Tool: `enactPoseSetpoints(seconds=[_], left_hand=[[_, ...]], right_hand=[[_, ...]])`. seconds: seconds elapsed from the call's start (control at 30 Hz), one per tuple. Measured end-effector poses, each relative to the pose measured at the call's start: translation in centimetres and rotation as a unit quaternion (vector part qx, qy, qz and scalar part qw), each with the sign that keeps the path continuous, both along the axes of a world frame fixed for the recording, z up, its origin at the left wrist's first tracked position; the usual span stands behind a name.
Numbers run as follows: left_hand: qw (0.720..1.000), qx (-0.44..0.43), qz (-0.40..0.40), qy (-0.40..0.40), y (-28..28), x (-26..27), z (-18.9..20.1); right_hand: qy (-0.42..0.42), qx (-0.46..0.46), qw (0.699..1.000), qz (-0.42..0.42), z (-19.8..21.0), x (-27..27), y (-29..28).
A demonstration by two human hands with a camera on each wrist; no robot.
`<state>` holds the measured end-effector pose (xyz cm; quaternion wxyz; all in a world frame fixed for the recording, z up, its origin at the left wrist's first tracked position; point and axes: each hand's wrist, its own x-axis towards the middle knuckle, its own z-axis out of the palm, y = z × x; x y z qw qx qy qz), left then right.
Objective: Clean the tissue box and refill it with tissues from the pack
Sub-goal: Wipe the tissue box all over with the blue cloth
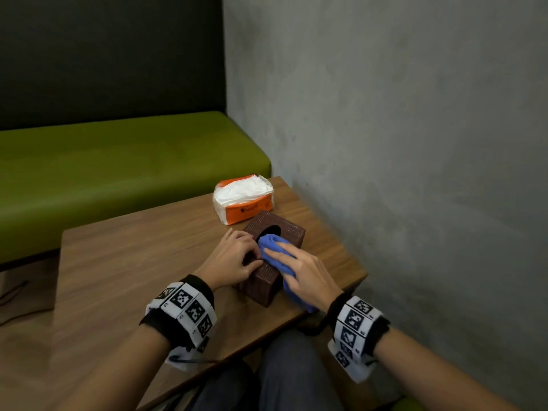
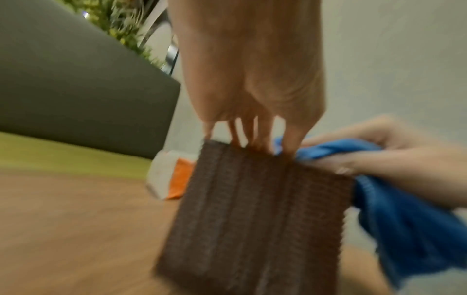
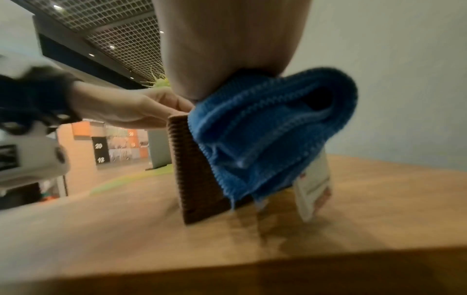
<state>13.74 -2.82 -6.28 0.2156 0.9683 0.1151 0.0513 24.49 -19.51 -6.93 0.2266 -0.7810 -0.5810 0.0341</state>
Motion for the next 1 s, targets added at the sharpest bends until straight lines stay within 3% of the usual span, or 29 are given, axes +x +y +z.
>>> enactPoseSetpoints(seconds=[0.07,0.13,0.2,0.3,0.4,0.6,0.8,0.93,1.0], left_hand=[[0.996,0.015,0.045,0.074,-2.1,0.7,0.6],[0.992,-0.04,0.079,0.085,-3.8,0.9,0.1],[0.994,-0.035,0.075,0.069,-4.0,0.6,-0.8],[0.997,0.054,0.044,0.019,-3.2,-0.3,-1.9],[1.0,0.017,0.016,0.0,-2.1,-0.8,-1.5],[0.993,-0.005,0.029,0.114,-1.1,-0.2,1.2],[0.991,-0.015,0.029,0.126,-0.6,0.5,1.4],[0.99,-0.007,0.016,0.143,0.9,0.4,1.7],[0.988,0.004,-0.006,0.154,1.6,0.0,2.0]], right_hand=[[0.075,0.04,0.995,-0.047,-0.1,-0.3,1.1],[0.124,0.074,0.986,-0.086,-0.6,-1.5,1.7],[0.082,0.065,0.987,-0.119,-0.9,-1.7,1.3],[0.008,0.025,0.986,-0.166,-0.6,0.8,1.1],[0.007,0.027,0.982,-0.188,-0.2,3.0,1.4],[-0.041,0.002,0.999,-0.031,-1.8,-1.3,-0.5],[-0.018,0.031,0.99,-0.134,-0.3,1.8,0.5],[-0.035,-0.006,0.999,-0.018,-0.8,-0.8,-0.2],[-0.047,-0.011,0.999,-0.007,-0.6,0.6,-1.0]])
